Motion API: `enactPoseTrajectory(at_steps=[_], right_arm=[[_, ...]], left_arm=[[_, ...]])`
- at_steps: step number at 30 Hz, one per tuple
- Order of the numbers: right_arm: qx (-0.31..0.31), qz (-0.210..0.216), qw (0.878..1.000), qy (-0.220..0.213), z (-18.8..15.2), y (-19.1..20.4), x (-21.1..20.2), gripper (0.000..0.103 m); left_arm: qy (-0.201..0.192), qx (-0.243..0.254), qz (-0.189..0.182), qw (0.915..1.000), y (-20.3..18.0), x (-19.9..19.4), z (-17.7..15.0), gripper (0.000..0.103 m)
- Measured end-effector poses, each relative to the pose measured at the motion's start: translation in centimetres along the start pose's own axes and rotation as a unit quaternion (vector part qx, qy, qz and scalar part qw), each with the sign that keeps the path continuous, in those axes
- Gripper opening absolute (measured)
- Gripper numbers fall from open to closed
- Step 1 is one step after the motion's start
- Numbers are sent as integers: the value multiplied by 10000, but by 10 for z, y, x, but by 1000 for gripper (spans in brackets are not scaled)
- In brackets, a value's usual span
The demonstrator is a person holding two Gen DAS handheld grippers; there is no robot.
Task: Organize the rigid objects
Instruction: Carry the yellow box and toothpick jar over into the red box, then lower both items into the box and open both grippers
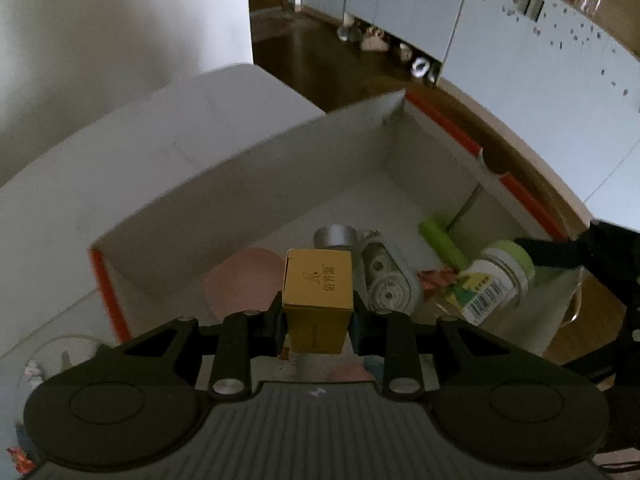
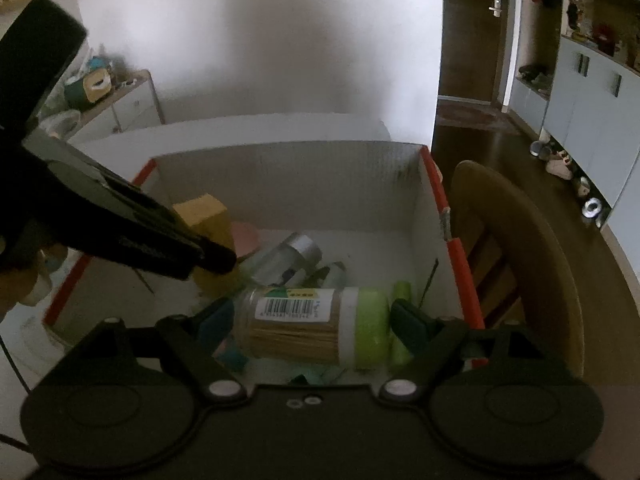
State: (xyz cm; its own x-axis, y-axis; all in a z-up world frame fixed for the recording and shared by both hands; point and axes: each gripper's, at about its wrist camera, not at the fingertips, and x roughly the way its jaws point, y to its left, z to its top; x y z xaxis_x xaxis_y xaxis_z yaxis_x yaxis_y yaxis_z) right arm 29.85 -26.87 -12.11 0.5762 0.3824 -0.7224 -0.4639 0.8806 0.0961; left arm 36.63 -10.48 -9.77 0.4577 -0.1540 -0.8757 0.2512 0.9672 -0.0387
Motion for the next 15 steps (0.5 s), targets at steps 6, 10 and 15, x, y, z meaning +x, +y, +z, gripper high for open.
enactPoseTrajectory(at_steps=[6,10,15], right_arm=[[-346,-13,9994,-13,4,5,7,85],[-425,-49,9991,-42,5,1,11,85],[-477,-65,9988,-46,6,1,14,85]], left_arm=[[299,75,-11,9995,-7,21,-4,29],[423,22,26,9991,-6,28,-5,29],[575,-99,37,9983,1,37,-5,29]])
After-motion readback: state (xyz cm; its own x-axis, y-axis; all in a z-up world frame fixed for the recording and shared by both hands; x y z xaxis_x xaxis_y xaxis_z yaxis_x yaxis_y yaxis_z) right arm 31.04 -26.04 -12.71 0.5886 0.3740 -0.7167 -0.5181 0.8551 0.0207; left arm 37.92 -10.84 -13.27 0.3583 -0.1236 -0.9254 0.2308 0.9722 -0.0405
